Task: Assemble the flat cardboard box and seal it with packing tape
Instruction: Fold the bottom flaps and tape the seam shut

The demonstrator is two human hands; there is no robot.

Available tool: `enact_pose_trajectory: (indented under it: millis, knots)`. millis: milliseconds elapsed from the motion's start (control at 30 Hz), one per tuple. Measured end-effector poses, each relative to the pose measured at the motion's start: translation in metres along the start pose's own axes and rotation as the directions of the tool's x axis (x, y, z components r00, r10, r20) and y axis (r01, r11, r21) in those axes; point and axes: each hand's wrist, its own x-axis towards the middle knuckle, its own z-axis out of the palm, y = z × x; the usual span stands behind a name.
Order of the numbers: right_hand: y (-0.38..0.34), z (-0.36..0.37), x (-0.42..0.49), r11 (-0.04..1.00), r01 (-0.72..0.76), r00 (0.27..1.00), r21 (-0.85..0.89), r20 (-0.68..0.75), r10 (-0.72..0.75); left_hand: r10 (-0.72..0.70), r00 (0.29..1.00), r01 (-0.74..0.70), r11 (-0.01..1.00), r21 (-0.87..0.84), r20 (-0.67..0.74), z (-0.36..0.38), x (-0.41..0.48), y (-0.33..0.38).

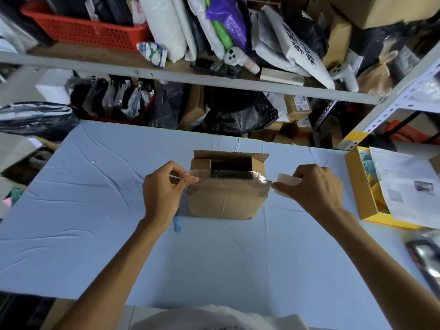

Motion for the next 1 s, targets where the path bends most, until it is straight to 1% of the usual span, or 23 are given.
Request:
enact_pose_trajectory:
  millis: [100, 200, 400, 500, 600, 800, 1000]
  knots:
    - [-0.002, 0.002, 0.002, 1.0, 0.009, 1.0, -0.005, 0.007, -0.009, 0.0, 1.0, 0.0, 1.0, 0.031, -0.012, 0.0, 0.001, 0.0]
    - [-0.003, 0.003, 0.003, 1.0, 0.008, 1.0, -0.024, 0.013, -0.008, 0.0, 1.0, 0.0, 1.0, 0.023, -0.014, 0.0, 0.001, -0.001]
    - [-0.001, 0.007, 0.005, 0.999, 0.011, 1.0, -0.033, 0.003, -0.011, -0.002, 1.0, 0.003, 0.997, -0.072, 0.015, 0.001, 0.002, 0.0]
    - [-0.003, 0.008, 0.006, 0.999, 0.005, 1.0, -0.042, -0.014, -0.005, 0.012, 1.0, -0.01, 0.996, -0.086, 0.022, 0.001, 0.003, -0.001]
    - [-0.005, 0.009, 0.006, 1.0, 0.01, 1.0, -0.022, -0.022, -0.011, 0.011, 0.998, -0.004, 0.993, -0.119, 0.059, 0.0, 0.005, -0.004]
    - [-0.004, 0.009, 0.011, 0.999, 0.032, 0.999, -0.012, -0.015, -0.033, 0.004, 0.984, 0.026, 0.987, -0.16, 0.181, -0.005, 0.007, -0.01]
    - [-0.005, 0.008, 0.012, 0.999, 0.031, 1.0, -0.016, 0.0, -0.031, 0.021, 0.984, 0.005, 0.989, -0.146, 0.176, -0.004, 0.009, -0.009]
